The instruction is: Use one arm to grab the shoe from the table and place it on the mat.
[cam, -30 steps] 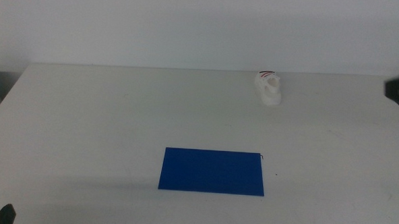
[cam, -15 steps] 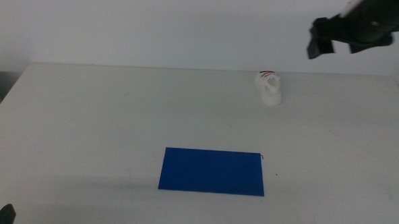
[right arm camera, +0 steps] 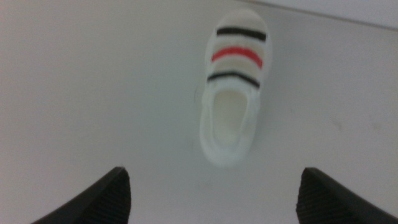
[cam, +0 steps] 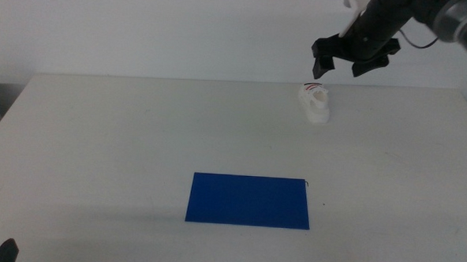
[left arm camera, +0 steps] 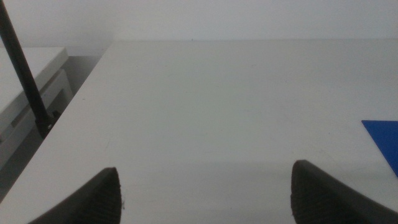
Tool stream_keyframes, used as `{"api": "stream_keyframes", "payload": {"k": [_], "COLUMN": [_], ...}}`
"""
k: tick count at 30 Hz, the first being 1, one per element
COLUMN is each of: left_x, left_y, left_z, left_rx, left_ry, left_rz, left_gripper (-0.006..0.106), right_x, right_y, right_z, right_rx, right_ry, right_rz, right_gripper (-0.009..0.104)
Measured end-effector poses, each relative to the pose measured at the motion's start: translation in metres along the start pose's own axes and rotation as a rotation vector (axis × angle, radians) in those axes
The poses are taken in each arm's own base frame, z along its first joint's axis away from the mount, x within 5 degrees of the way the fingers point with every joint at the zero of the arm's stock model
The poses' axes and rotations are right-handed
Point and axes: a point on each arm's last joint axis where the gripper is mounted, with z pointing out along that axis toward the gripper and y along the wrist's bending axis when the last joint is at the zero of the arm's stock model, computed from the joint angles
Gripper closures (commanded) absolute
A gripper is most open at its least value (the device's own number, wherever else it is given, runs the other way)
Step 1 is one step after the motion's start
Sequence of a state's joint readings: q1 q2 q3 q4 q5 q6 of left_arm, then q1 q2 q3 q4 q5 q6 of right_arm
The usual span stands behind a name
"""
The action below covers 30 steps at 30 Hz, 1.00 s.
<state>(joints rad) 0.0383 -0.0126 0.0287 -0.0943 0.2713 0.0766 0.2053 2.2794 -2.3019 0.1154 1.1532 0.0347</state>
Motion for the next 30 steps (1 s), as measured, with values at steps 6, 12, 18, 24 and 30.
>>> {"api": "stream_keyframes", "payload": {"k": [6, 12, 18, 24, 30], "left_x": [0.0, 0.0, 0.0, 0.0, 0.0], "left_y": [0.0, 0.0, 0.0, 0.0, 0.0], "left_z": [0.0, 0.0, 0.0, 0.0, 0.0], "left_rx": [0.0, 0.0, 0.0, 0.0, 0.0], "left_ry": [0.0, 0.0, 0.0, 0.0, 0.0], "left_rz": [0.0, 0.0, 0.0, 0.0, 0.0], "left_gripper": [0.007, 0.007, 0.007, 0.007, 0.007], "right_x": [-0.006, -0.002, 0.0, 0.005, 0.004], "right_y": [-0.005, -0.012, -0.016, -0.019, -0.02], "right_z": [0.043, 0.087, 0.115, 0.133, 0.137], "right_rx": [0.005, 0.026, 0.03, 0.034, 0.044], "right_ry": [-0.036, -0.077, -0.129, -0.137, -0.159], "right_rz": [0.005, 0.028, 0.047, 0.052, 0.044], "right_gripper": [0.003, 0.003, 0.003, 0.012, 0.046]}}
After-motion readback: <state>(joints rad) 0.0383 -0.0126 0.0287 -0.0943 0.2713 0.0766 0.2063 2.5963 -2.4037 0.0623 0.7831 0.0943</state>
